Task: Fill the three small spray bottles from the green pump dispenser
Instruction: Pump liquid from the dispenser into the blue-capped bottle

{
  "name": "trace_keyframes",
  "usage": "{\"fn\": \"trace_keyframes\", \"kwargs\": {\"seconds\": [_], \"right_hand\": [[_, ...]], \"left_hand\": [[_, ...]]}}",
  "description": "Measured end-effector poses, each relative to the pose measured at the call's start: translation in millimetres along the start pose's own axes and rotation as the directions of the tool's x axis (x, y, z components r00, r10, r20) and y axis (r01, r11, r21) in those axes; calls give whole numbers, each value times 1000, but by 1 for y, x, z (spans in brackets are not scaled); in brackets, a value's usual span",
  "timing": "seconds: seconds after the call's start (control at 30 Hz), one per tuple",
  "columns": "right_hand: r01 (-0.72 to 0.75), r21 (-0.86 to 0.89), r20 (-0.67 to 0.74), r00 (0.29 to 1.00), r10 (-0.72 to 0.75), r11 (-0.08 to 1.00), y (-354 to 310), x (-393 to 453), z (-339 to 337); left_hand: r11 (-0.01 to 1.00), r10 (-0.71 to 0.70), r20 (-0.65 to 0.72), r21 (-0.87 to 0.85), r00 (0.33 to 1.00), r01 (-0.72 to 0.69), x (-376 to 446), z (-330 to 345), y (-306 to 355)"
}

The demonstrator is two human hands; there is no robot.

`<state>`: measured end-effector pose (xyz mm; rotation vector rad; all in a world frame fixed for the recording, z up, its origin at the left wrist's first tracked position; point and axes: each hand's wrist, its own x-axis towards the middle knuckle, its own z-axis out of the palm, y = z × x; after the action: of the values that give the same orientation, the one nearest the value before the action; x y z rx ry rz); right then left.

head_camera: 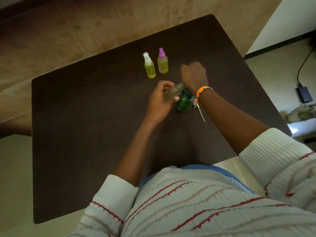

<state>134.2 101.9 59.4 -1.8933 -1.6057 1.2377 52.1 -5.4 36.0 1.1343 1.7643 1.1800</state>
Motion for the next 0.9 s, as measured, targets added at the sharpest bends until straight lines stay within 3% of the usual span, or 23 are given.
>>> {"fn": "trace_keyframes", "kwargs": {"seconds": [0.3, 0.53, 0.9], "right_hand": [[-74, 46, 145, 987, 67, 996, -7, 2, -3], [-4, -58, -35, 999, 2, 998, -2, -1, -1], [-3, 14, 169, 986, 1, 1000, -4, 2, -2]], "left_hand": [[1000, 8, 18, -27, 1000, -7, 2, -6, 4], [1000, -13, 15, -17, 1000, 14, 0, -2, -1], [999, 46, 34, 7, 998, -46, -1, -6, 5]]}}
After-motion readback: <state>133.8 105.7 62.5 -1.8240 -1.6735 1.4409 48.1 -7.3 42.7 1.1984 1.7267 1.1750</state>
